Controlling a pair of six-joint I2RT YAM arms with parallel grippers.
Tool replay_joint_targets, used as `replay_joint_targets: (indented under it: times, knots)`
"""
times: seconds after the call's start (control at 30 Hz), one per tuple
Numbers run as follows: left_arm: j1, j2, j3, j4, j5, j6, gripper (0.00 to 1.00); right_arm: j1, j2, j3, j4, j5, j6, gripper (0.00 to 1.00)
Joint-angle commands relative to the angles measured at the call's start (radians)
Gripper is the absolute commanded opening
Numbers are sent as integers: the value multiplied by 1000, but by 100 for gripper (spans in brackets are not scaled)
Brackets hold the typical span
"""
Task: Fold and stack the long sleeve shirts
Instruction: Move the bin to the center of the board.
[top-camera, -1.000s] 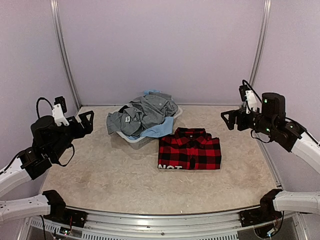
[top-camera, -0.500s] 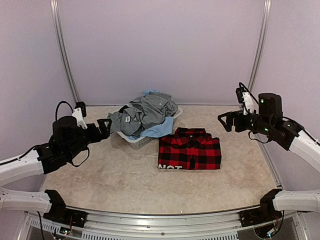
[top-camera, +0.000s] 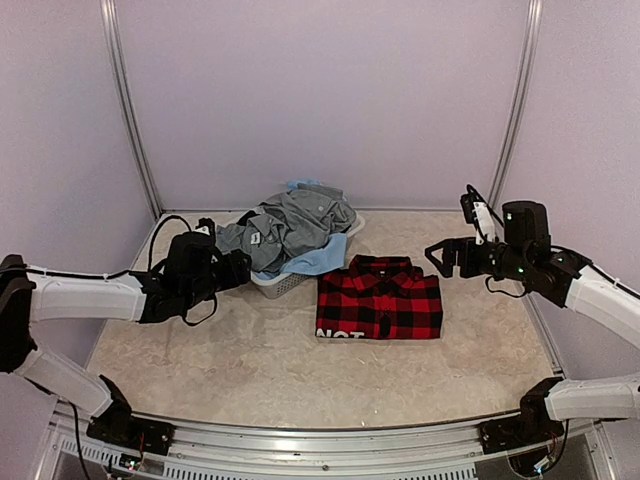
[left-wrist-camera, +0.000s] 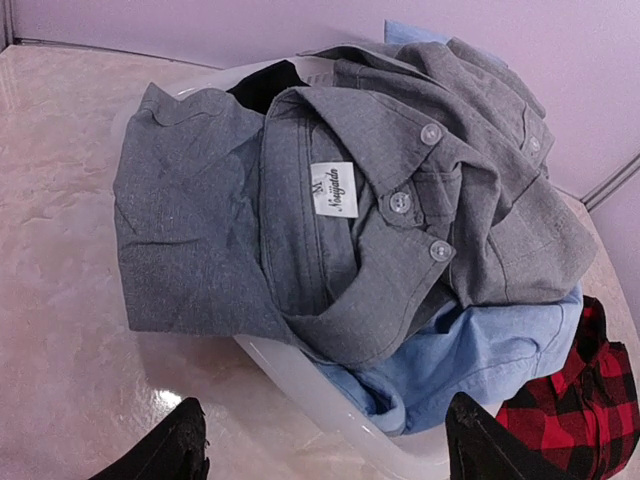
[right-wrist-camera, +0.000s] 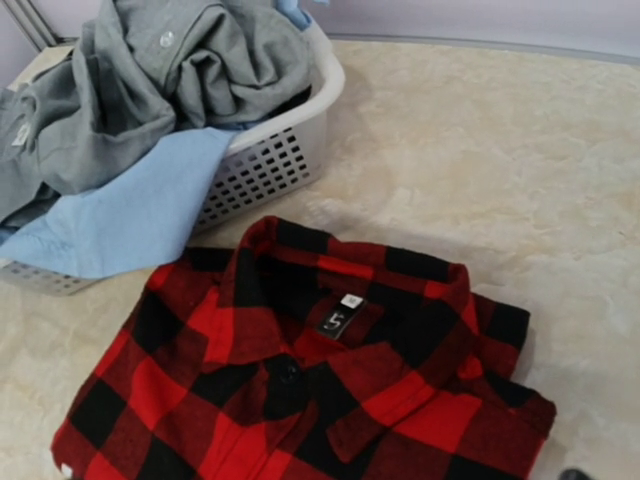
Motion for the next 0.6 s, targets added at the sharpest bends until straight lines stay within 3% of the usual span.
replay_joint_targets:
  times: [0.0, 0.27, 0.57]
  knots:
    - [42, 85, 63, 70, 75, -40, 77, -4, 10, -18, 43, -20, 12, 100]
    - [78, 267, 163, 58, 133, -44, 66, -2, 28, -37, 69, -23, 14, 99]
    - [79, 416, 363, -2, 189, 79, 34, -2, 61, -9, 62, -5, -6, 99]
